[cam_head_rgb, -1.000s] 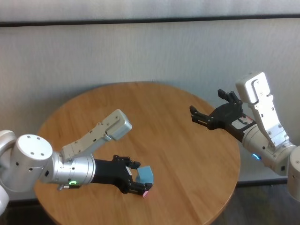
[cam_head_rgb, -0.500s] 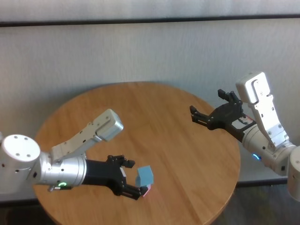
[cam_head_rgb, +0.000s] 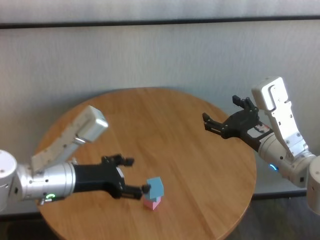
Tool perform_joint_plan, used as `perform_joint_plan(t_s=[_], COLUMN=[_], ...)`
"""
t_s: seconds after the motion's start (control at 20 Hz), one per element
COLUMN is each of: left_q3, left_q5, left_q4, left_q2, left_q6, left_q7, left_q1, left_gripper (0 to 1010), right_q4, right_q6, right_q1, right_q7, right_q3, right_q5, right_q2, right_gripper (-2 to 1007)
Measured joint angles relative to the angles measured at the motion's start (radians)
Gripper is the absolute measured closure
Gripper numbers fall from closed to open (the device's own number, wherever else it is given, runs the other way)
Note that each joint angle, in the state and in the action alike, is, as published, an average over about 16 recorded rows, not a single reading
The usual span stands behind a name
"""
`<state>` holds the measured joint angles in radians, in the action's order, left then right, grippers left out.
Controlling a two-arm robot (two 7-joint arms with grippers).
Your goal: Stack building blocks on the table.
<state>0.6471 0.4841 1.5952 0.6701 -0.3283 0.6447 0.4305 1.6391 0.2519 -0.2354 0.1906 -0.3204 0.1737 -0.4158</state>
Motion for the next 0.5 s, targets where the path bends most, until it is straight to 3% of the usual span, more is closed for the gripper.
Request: perform_joint_plan(t_s=[0.25,0.5], left_q3=[-0.076,-0.149], left_q5=[0.03,0.033], left_q4=[0.063,0.118], left_q2=[0.011,0.001], left_q6=[0.035,0.065], left_q7=[-0.121,-0.258], left_q1=[-0.077,-0.158], left_gripper=[11,11], right_q4=[0.0,0.0], right_q6=[0.0,0.0], right_q1=[0.0,0.0], right_q7=[0.0,0.0], right_q3=[0.0,0.0], right_q5=[0.0,0.0], right_q2=[0.0,0.0], right_gripper=[0,0])
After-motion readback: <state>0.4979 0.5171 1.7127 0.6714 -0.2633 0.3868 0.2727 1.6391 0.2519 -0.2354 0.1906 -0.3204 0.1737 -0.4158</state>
